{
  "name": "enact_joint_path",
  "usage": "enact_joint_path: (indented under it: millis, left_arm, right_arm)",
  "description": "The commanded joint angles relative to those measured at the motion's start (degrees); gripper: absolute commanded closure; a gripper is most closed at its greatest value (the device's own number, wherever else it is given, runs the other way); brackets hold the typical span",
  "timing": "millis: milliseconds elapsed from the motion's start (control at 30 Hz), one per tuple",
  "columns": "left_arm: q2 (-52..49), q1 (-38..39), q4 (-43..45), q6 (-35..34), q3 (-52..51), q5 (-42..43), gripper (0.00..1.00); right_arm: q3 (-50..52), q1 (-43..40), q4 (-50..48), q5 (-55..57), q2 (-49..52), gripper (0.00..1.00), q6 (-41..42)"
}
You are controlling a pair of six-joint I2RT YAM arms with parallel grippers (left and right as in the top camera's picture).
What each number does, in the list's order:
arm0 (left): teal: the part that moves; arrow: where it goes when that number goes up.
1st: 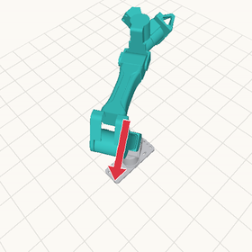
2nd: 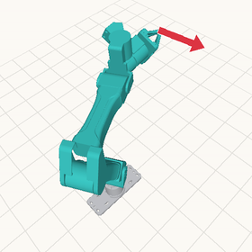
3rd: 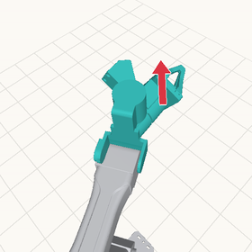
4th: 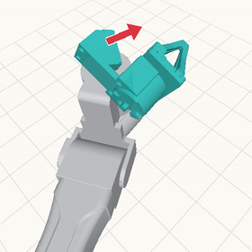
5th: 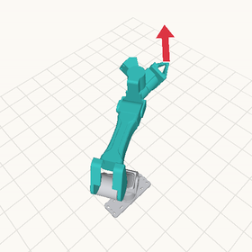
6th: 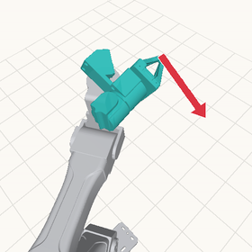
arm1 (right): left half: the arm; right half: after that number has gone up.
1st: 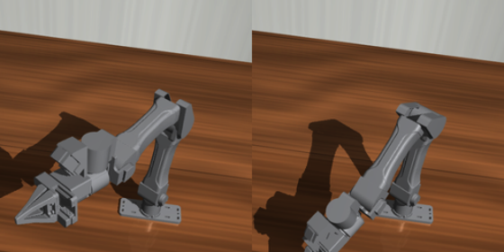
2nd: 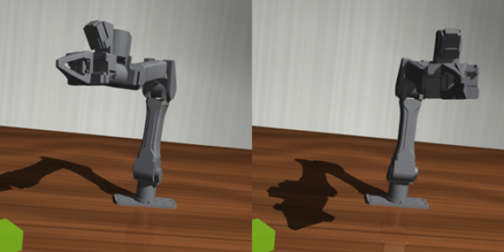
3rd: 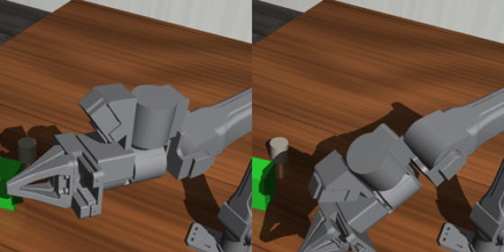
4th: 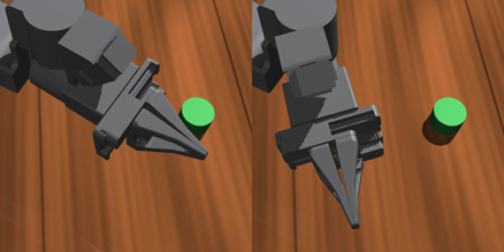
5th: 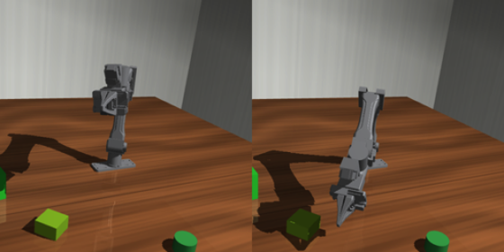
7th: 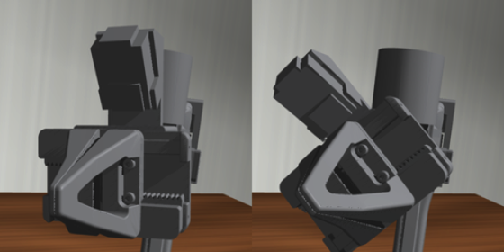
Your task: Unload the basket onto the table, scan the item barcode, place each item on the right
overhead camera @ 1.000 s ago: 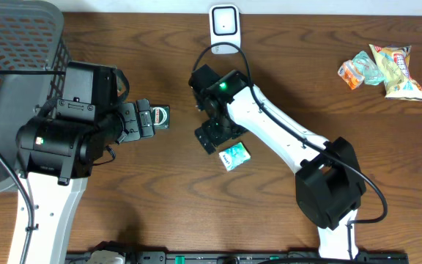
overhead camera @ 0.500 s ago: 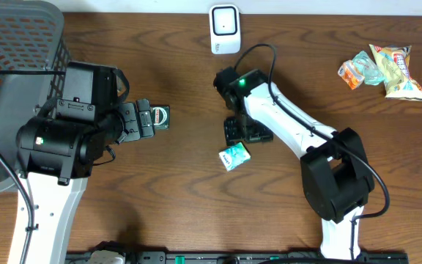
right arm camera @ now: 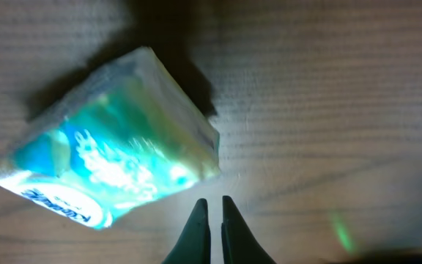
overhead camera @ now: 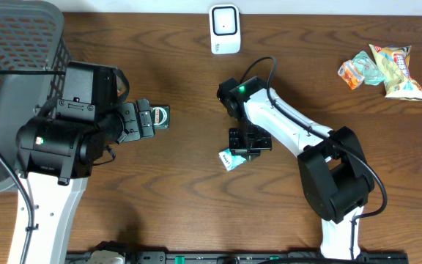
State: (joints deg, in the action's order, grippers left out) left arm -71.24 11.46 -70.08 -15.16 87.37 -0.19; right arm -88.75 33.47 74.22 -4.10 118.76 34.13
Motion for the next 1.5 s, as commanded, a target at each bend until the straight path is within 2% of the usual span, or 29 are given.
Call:
enact_joint_path:
  millis: [0,233,367,867,1000,1200,1300,1467]
  left_arm:
    - [0.1,0.1,0.0,0.1,0.6,-0.5,0.02]
    - [0.1,0.1,0.0,0.1,0.6,-0.5,0.02]
    - [0.1,0.1,0.0,0.1,0.6,-0.5,0.03]
    - [0.1,0.1,0.0,0.1,0.6,-0.5,0.02]
    - [0.1,0.1,0.0,0.1,0.6,-0.5,0.02]
    - [0.1,0.1,0.0,0.1,0.6,-0.5,0.02]
    - [0.1,0.1,0.0,0.1,0.6,-0.5,0.02]
    - [0.1,0.1,0.0,0.1,0.6,-0.5,0.02]
  right_arm:
    - [0.6,1.1,0.5,-0.8,0.2,0.98,0.6]
    - [4.3,4.3,-1.8,-0.8,0.2,0.98,8.3]
    - [5.7,6.1,-2.1,-0.8,0.2,0.98,15.6]
    - [6.6,8.2,-13.7,-6.3,0.2,0.98,17.1]
    - [6.5,8.1,-20.5,-4.0,0.2,0.96,16.8]
    - [5.7,5.4,-32.6,-1.5,0.2,0.87,7.8]
    - [4.7,2.7,-31.8,1.4,0.2,0.85,7.3]
    - [1.2,-2.3,-24.9,-1.6,-0.6,0.83,0.6]
